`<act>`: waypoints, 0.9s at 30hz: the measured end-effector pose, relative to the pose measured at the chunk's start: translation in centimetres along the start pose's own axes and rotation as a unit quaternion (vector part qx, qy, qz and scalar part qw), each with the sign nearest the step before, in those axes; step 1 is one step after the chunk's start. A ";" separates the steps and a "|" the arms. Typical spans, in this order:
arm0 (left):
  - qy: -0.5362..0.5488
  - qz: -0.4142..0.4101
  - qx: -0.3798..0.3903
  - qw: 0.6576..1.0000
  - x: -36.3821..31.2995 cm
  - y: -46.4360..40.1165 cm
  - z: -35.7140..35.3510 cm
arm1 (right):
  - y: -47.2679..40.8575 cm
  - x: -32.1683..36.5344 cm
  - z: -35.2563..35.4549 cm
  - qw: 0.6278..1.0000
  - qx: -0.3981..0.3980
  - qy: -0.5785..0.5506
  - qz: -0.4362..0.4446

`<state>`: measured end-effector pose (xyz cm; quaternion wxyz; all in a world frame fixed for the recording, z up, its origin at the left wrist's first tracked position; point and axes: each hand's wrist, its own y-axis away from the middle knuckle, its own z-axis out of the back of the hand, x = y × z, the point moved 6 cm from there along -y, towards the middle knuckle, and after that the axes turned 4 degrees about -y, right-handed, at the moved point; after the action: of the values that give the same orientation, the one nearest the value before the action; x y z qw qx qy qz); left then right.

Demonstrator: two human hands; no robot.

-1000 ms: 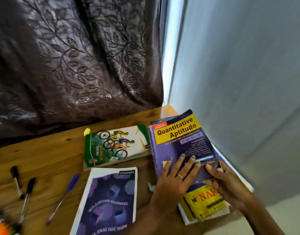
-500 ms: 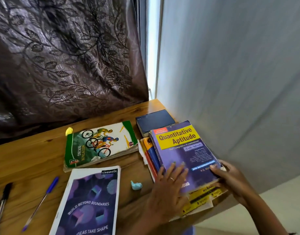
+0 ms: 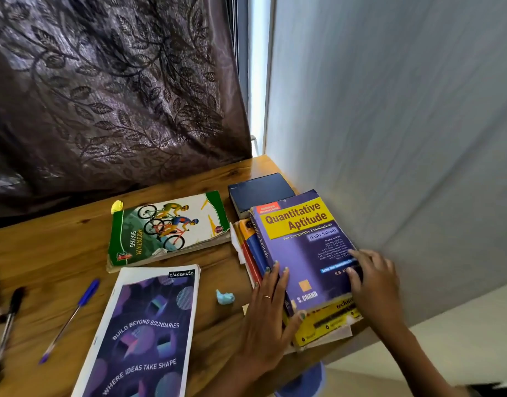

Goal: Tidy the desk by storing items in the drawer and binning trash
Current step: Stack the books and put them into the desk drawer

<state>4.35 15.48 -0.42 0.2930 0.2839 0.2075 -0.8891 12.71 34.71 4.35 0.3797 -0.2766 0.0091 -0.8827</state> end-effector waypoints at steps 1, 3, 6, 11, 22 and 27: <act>0.006 0.001 -0.011 1.000 0.0 0.0 -0.1 | 0.4 0.6 0.0 1.000 -0.011 -0.001 0.010; 0.025 0.012 -0.035 0.999 -0.1 0.3 -0.3 | 1.5 2.2 -0.2 0.998 -0.036 0.010 0.054; 0.016 0.043 -0.073 0.996 -0.3 1.4 -0.8 | 3.7 4.5 -2.1 0.990 -0.019 0.045 0.130; -0.030 0.061 -0.075 0.995 0.3 2.2 -1.0 | 5.9 5.4 -4.9 0.986 0.065 0.054 0.147; -0.128 0.144 0.007 0.981 6.0 0.2 2.2 | 5.8 4.9 -4.9 0.985 0.081 0.019 0.153; -0.097 0.152 -0.024 0.983 6.9 -0.8 3.2 | 5.8 4.7 -5.0 0.983 0.086 0.012 0.159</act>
<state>-1.99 11.61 -2.16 0.4506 0.2174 0.1541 -0.8521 11.46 26.43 1.12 0.5374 -0.2274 -0.0188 -0.8119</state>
